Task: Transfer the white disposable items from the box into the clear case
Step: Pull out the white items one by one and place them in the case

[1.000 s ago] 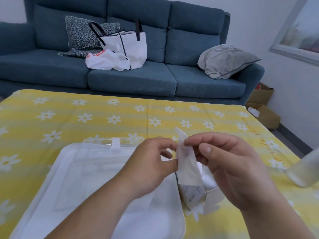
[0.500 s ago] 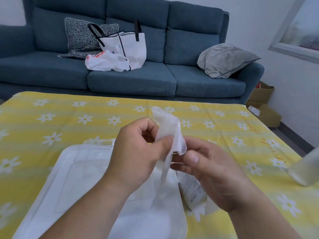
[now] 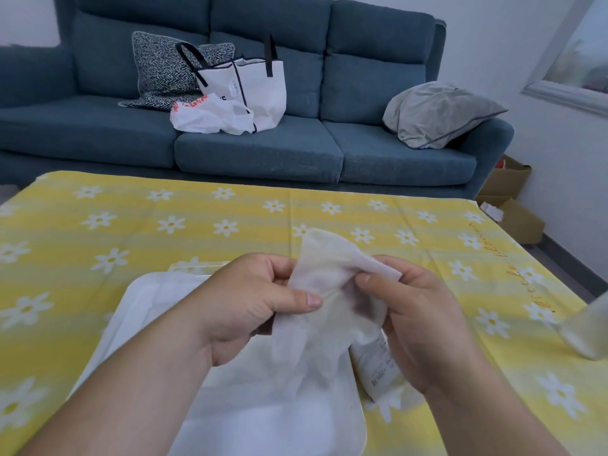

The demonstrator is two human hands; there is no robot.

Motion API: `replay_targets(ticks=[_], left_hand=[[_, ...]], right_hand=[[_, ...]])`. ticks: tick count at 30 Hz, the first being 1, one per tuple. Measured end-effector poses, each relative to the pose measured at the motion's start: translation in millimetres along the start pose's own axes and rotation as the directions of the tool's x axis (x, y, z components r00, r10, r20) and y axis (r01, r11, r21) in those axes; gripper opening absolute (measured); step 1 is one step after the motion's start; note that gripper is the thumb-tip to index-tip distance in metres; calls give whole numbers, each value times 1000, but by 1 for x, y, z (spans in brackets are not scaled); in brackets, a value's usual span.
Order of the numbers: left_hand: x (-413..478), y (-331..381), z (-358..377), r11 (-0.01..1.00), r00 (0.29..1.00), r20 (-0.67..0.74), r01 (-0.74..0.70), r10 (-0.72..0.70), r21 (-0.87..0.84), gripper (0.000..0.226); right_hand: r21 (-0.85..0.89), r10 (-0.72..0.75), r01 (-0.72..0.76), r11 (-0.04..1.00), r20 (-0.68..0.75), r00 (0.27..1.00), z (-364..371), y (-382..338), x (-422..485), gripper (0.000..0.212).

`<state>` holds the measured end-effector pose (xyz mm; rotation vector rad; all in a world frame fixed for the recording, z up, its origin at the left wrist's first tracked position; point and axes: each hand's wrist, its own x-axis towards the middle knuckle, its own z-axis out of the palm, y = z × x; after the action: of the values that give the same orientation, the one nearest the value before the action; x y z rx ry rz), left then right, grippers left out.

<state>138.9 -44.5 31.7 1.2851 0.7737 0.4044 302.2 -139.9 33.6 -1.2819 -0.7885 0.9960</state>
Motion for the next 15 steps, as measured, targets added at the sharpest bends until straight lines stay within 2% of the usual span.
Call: replay_targets(ticks=[4,7,9,11,13,15], left_hand=[[0,-2,-9,999,996,83,-43,42,8,40],[-2,-5,-11,992,967,237,-63,89,-114,60],[-1,-7,-8,983,953,291,-29,82,-182,70],[0,-8,-5,969,955,293,26,49,-247,63],[0,-9,-4,950,967,254,58,23,-307,46],[0,-8,-5,944,974,223,38,39,-329,37]], right_hand=[[32,-30,30,999,22,999,-3,2,1,13],[56,-43,36,998,132,990,0,0,-3,23],[56,-36,26,998,188,981,1,0,-4,28],[57,-36,24,998,219,975,1,0,-4,29],[52,-42,31,998,217,975,-1,0,-3,29],[31,-54,49,998,188,981,-3,-1,-2,30]])
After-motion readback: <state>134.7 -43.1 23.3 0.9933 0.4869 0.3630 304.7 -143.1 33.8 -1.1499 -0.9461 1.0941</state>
